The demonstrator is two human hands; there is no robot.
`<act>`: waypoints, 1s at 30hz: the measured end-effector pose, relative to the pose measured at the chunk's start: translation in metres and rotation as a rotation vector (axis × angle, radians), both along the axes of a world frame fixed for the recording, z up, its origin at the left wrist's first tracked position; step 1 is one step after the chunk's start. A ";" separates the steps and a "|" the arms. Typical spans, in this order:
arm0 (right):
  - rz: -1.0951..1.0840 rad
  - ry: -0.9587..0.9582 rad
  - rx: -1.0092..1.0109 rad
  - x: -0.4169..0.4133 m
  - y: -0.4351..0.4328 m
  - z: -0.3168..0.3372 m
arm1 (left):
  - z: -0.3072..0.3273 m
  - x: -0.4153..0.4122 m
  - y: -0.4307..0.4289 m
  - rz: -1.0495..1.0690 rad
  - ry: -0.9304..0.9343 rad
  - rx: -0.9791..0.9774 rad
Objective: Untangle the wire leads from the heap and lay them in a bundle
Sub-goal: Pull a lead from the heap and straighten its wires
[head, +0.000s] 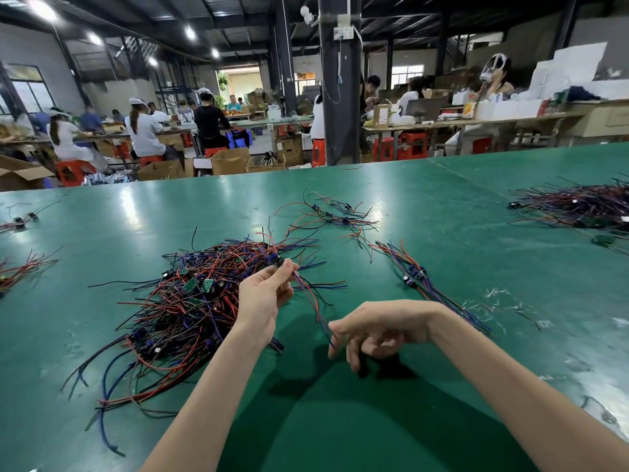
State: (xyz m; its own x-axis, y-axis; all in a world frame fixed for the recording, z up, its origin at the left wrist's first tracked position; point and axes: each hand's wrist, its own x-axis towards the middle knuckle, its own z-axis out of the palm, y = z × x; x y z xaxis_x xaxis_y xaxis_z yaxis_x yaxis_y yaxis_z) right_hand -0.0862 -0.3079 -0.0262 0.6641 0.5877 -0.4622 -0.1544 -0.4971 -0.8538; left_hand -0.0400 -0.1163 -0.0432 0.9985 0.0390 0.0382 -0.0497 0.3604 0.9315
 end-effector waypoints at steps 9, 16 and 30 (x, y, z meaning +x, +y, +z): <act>-0.420 -0.212 0.317 0.009 0.000 -0.006 | -0.007 -0.016 -0.025 -0.121 -0.018 0.109; -0.475 -0.314 0.318 0.002 0.016 -0.013 | -0.013 -0.022 -0.032 -0.164 -0.034 0.112; -0.148 -0.356 0.288 -0.017 0.033 -0.010 | -0.002 0.000 0.000 0.049 0.034 0.022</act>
